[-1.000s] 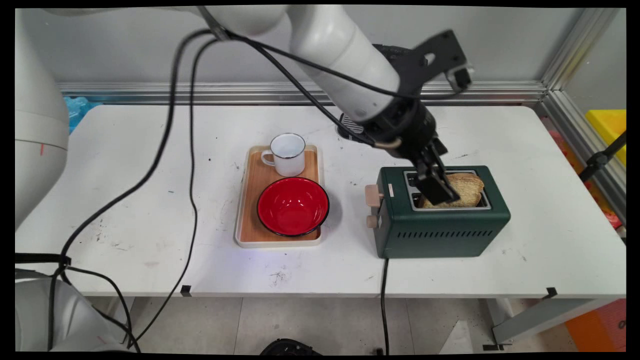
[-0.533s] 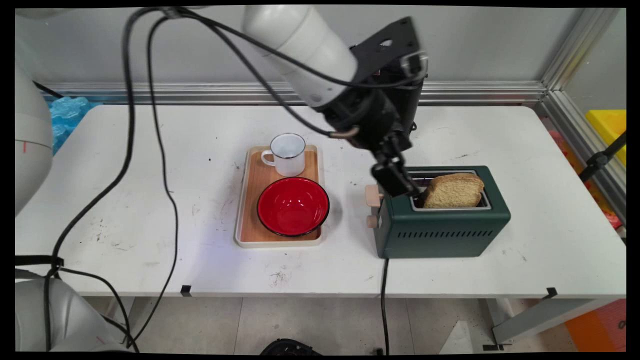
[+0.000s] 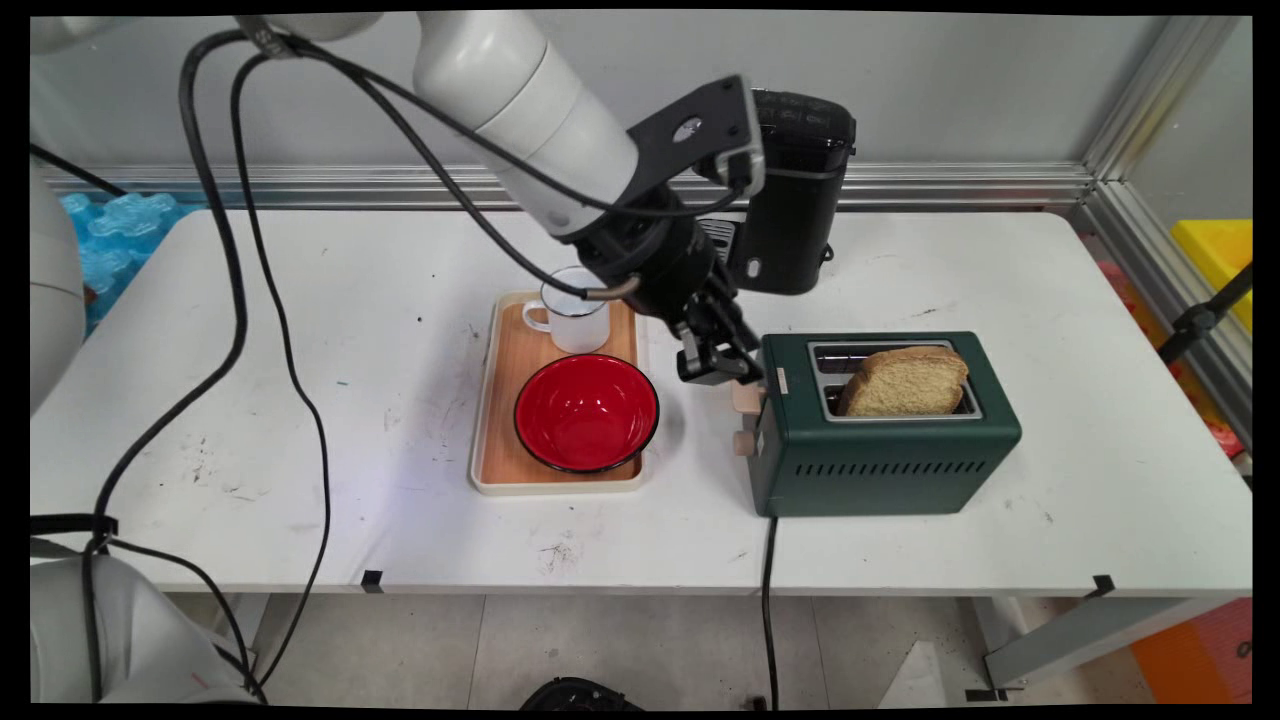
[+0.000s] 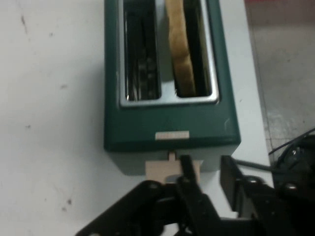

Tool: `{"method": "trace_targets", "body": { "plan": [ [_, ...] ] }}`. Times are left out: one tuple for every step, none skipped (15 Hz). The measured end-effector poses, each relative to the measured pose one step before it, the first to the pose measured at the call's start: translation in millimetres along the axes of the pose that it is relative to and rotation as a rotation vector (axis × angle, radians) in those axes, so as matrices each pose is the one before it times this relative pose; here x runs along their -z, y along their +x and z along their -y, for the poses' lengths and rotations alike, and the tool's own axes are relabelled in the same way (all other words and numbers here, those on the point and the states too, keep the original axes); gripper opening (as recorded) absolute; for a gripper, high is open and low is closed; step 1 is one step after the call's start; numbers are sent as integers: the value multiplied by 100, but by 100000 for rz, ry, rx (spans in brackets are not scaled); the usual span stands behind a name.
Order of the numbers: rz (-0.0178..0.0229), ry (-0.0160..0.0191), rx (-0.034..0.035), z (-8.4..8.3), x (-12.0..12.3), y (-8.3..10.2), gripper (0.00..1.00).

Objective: Press the toaster switch

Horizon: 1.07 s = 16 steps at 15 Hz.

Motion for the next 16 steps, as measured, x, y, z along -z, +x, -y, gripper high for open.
{"method": "trace_targets", "body": {
  "plan": [
    [566, 542, 339, 127, -361, -274, 0],
    [417, 473, 214, 131, -417, -187, 0],
    [352, 317, 46, 91, -414, -83, 0],
    [212, 209, 101, 70, -307, -15, 0],
    [242, 315, 104, 90, -445, 5, 0],
    [116, 196, 89, 61, -310, 34, 0],
    [156, 260, 169, 73, -441, 59, 0],
    [152, 126, 176, 48, -516, 91, 0],
    [211, -22, 224, 16, -481, 79, 0],
    [197, -102, 209, -3, -381, 59, 0],
    [355, -154, 308, -31, -400, 26, 0],
    [384, -123, 273, -34, -367, 15, 0],
    [328, -71, 192, -23, -291, 8, 0],
    [333, -13, 149, -7, -309, 13, 0],
    [344, 60, 105, 16, -288, 6, 0],
    [294, 108, 57, 29, -233, -1, 0]
  ]
}}
